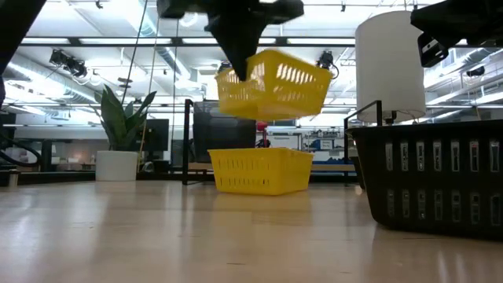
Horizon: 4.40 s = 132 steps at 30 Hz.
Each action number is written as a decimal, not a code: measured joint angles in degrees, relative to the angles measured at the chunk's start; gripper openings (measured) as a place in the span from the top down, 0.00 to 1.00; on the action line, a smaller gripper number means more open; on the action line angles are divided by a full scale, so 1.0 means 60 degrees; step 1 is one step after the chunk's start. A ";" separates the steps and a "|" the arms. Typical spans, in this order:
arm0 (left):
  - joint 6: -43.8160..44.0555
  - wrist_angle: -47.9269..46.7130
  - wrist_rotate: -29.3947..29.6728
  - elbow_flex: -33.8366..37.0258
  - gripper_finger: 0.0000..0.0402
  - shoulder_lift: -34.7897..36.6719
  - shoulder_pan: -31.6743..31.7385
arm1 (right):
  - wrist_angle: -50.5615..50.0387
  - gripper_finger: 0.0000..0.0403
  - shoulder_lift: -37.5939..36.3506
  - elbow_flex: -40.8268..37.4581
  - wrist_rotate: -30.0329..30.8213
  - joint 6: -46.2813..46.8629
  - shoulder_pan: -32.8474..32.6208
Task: Stack baskets on shelf by color
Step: Stack the middle yellow basket on top of the top yellow basket, then stack the middle black basket on top of the top black basket
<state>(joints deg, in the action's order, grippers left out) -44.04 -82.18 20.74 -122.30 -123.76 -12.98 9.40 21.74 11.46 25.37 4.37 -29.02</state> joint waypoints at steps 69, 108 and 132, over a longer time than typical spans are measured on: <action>-0.6663 0.1450 -0.1081 0.0965 0.88 -0.0464 0.0355 | -0.0002 0.94 0.0000 0.0000 0.0002 0.0001 0.0001; 0.6587 0.4156 -0.4332 0.0969 0.71 -0.0554 0.0402 | -0.0002 0.94 0.0000 0.0000 0.0002 0.0002 0.0001; 0.9824 1.0473 -0.3715 0.0962 0.71 -0.1169 -0.1427 | 0.0003 0.94 -0.0002 0.0000 0.0001 -0.0001 0.0000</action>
<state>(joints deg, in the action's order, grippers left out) 14.91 -19.34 -1.54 -116.53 -130.78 -21.54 9.42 21.73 11.46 25.38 4.36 -29.03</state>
